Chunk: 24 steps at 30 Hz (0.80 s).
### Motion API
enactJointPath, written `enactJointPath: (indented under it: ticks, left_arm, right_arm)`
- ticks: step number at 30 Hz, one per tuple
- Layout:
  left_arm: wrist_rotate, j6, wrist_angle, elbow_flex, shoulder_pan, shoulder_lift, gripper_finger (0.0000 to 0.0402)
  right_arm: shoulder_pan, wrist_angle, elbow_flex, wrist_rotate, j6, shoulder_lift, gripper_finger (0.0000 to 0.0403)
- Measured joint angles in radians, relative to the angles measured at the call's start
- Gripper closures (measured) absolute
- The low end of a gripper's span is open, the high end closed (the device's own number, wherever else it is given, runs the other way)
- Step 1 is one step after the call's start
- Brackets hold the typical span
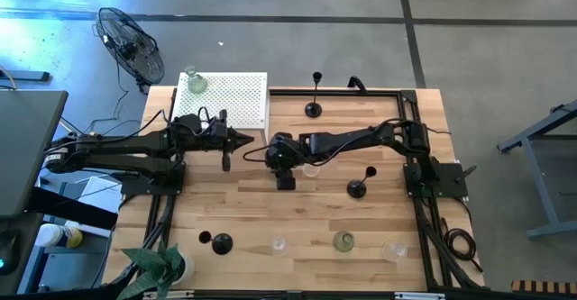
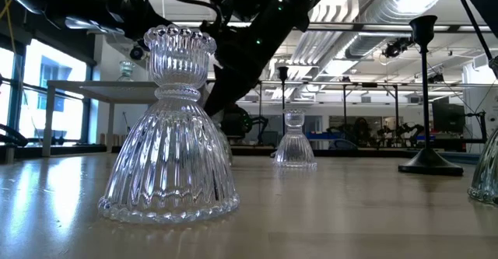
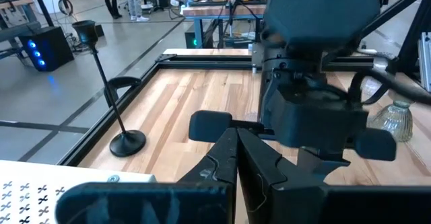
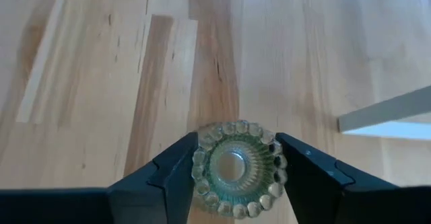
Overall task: Pick & Place candle stick holders
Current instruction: Put the top green candle holder on the shelf aligned with the other green candle holder
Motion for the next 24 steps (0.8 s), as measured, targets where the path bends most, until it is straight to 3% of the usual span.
enactJointPath:
  ticks: [5,9,16,20,24]
  left_arm:
    - [0.000,0.000,-0.006,0.000,0.000,0.000,0.0399]
    - [0.000,0.008,-0.015,0.000,0.000,0.000,0.0399]
    - [-0.004,-0.027,-0.027,0.000,0.000,0.000,0.0399]
    - [-0.005,-0.027,-0.040,0.000,-0.001,0.002,0.0399]
    - [0.028,-0.027,-0.065,-0.001,-0.028,0.048,0.0400]
  right_arm:
    - [0.000,0.012,-0.001,0.002,-0.001,0.007,0.0199]
    - [0.012,0.024,-0.002,0.068,-0.018,-0.005,0.0173]
    - [0.027,-0.072,-0.002,0.107,-0.031,-0.177,0.0156]
    - [0.031,-0.147,-0.072,0.188,-0.045,-0.324,0.0203]
    - [-0.011,0.011,-0.314,0.178,-0.049,-0.509,0.0299]
